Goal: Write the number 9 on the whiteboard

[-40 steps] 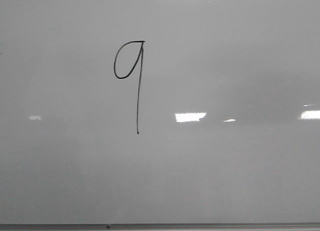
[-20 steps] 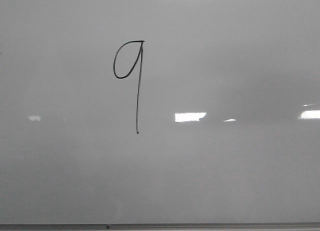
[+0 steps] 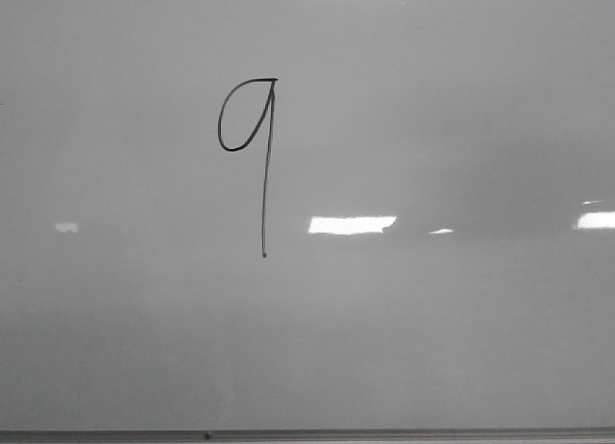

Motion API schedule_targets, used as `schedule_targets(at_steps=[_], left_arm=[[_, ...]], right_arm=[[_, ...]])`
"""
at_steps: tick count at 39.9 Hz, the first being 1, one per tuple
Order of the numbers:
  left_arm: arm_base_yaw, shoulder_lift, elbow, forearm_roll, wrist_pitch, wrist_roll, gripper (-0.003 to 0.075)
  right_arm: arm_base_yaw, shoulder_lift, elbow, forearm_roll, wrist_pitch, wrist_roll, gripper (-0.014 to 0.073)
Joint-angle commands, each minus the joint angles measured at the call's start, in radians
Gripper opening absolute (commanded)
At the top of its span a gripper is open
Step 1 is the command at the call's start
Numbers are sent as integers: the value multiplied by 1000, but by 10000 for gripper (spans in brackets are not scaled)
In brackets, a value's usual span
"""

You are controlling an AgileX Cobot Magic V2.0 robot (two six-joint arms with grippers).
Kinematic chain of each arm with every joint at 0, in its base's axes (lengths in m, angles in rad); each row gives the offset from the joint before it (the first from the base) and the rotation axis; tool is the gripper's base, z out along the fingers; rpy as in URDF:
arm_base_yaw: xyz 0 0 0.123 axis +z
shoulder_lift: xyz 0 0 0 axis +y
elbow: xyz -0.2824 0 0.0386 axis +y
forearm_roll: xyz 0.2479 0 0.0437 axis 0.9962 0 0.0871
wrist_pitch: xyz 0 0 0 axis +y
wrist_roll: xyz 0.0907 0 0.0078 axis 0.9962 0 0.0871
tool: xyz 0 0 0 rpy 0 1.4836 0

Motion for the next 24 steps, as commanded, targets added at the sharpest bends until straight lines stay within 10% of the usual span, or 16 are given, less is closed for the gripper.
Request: schedule_targets(at_steps=[1,8,24], left_arm=[[-9,-19,3,-7,-74,-11,-19],[-9,-19,3,-7,-74,-11,-19],[-9,-19,3,-7,-74,-11,-19]], right_arm=[[-8,-2,-28,28,-59,0,-67],[-8,-17,-20,-47,-187,40,-67],[-55,-253,286,-642,-586,656,-67]])
